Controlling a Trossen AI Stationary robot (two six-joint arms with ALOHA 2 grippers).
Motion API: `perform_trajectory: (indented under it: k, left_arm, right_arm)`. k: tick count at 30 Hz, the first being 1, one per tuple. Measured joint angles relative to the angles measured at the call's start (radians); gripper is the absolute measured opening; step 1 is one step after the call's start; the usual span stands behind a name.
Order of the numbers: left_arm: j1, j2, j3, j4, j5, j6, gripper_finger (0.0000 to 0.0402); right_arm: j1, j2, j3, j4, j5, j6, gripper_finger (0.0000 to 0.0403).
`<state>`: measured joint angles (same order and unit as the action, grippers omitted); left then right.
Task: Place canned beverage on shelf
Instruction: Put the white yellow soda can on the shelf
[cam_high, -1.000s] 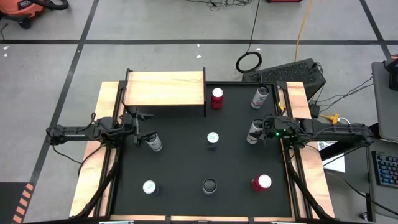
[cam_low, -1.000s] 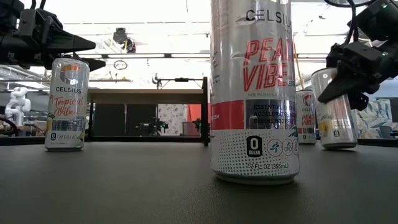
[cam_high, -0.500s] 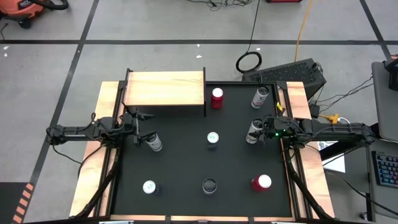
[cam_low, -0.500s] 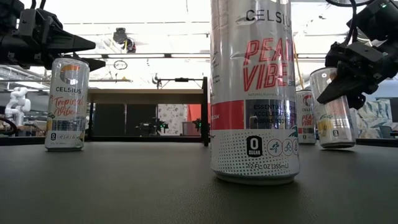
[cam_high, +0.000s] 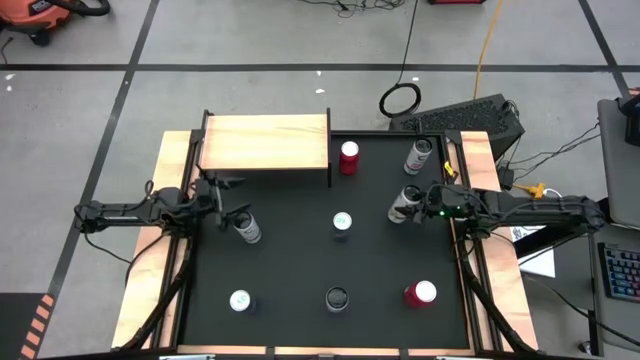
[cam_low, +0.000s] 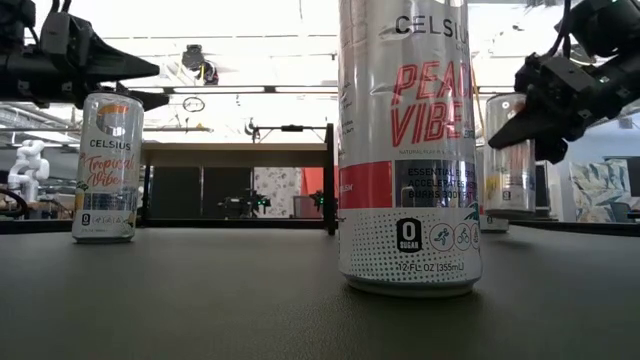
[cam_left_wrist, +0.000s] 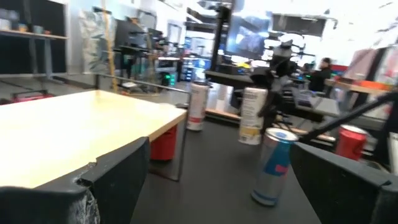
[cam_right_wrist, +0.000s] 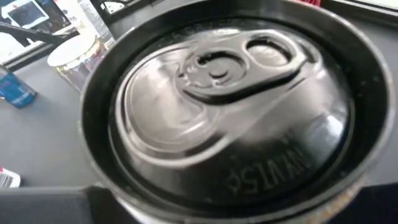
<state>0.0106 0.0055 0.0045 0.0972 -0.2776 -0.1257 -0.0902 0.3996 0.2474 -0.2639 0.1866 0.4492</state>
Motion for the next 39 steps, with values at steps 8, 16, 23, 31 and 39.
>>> perform_trajectory:
  k: [8, 16, 23, 31, 39]
  left_arm:
    - [0.000, 0.000, 0.000, -0.005, -0.015, 0.000, 0.0389]
    - [0.000, 0.000, 0.000, -0.007, -0.002, 0.000, 0.0389]
    - [0.000, 0.000, 0.000, -0.010, 0.023, 0.002, 0.0389]
    - [0.000, 0.000, 0.000, -0.035, 0.036, 0.080, 0.0389]
    - [0.000, 0.000, 0.000, -0.036, 0.042, 0.081, 0.0389]
  right_arm:
    - [0.000, 0.053, 0.005, 0.169, 0.001, -0.034, 0.0227]
    - [0.000, 0.149, 0.127, 0.176, 0.025, -0.094, 0.0227]
    - [0.000, 0.299, 0.307, 0.112, 0.025, -0.207, 0.0227]
    - [-0.016, 0.456, 0.448, 0.102, 0.026, -0.279, 0.0231]
    - [-0.052, 0.571, 0.535, 0.100, 0.022, -0.307, 0.0226]
